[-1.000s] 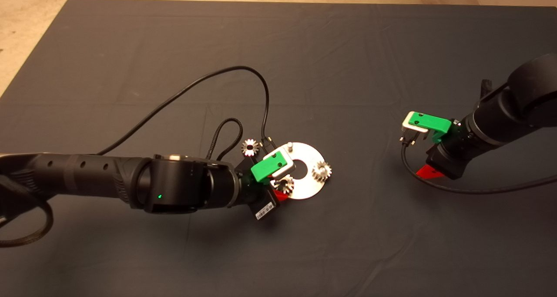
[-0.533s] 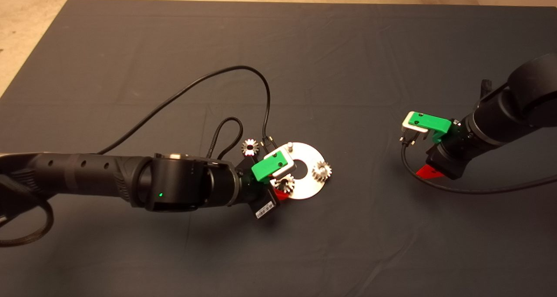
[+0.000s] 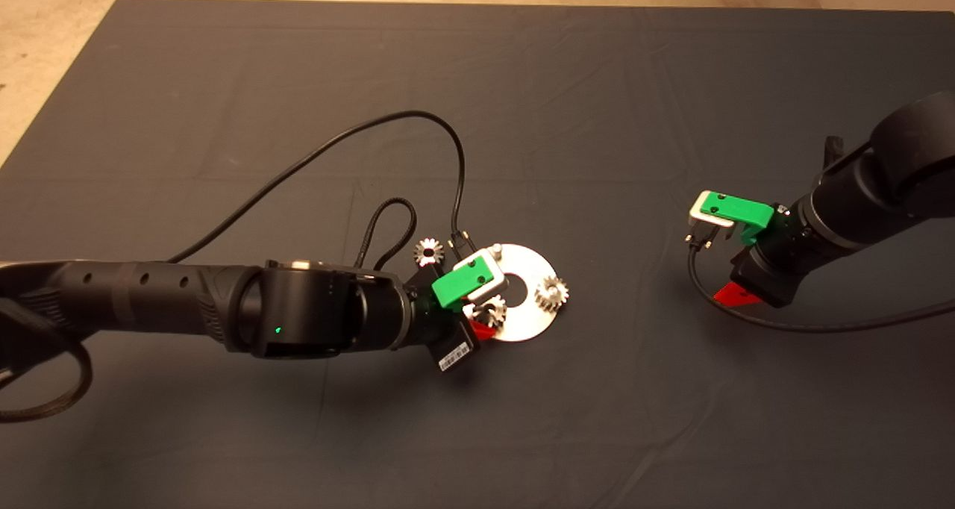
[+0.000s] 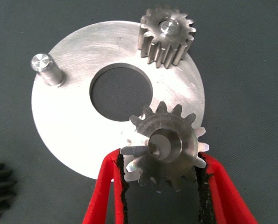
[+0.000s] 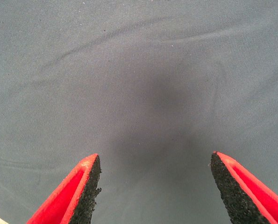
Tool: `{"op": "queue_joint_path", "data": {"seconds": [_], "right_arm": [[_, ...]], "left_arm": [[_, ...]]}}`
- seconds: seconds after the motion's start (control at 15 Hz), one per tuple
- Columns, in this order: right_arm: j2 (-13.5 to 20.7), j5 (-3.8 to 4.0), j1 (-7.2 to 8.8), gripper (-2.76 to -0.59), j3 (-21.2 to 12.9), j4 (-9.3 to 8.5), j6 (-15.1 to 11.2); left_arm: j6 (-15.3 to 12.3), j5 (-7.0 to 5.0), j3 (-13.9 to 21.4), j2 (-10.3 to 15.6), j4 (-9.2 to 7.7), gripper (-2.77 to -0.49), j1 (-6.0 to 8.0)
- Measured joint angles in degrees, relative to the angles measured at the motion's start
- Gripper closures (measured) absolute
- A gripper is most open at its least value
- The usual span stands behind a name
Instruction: Install three planetary gears onto the carrier pins
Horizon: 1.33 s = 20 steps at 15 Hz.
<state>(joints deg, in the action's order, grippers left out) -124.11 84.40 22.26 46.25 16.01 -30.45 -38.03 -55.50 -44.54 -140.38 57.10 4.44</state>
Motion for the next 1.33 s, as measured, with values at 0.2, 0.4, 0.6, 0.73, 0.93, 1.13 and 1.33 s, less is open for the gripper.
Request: {"op": "queue_joint_path", "data": {"seconds": [0.2,0.4,0.6,0.73,0.93,1.13,1.33], "right_arm": [[0.07,0.04,0.0,-1.74,0.0,0.0,-0.02],[0.0,-0.03,0.3,-1.74,-0.01,-0.02,0.0],[0.0,-0.01,0.32,-1.74,-0.02,-0.02,0.0],[0.0,-0.01,0.63,-1.74,-0.02,-0.02,0.0],[0.02,-0.03,0.87,-1.74,0.0,-0.01,0.0],[0.0,0.0,0.89,-1.74,0.0,-0.02,0.0],[0.02,-0.01,0.91,-1.74,0.0,-0.02,0.0]], "left_arm": [[0.02,-0.12,-0.1,1.56,0.01,-0.64,0.02],[1.3,-1.08,-0.33,1.57,-0.02,-0.6,-0.01],[1.3,-1.11,-0.33,1.54,-0.02,-0.6,-0.01],[1.3,-1.27,-0.32,1.49,-0.02,-0.6,-0.01],[1.27,-1.97,-0.33,1.06,-0.05,-0.6,0.0],[1.28,-2.9,-0.38,0.66,-0.51,-0.6,0.18],[1.27,-3.04,-0.38,0.52,-1.15,-0.6,0.52]]}}
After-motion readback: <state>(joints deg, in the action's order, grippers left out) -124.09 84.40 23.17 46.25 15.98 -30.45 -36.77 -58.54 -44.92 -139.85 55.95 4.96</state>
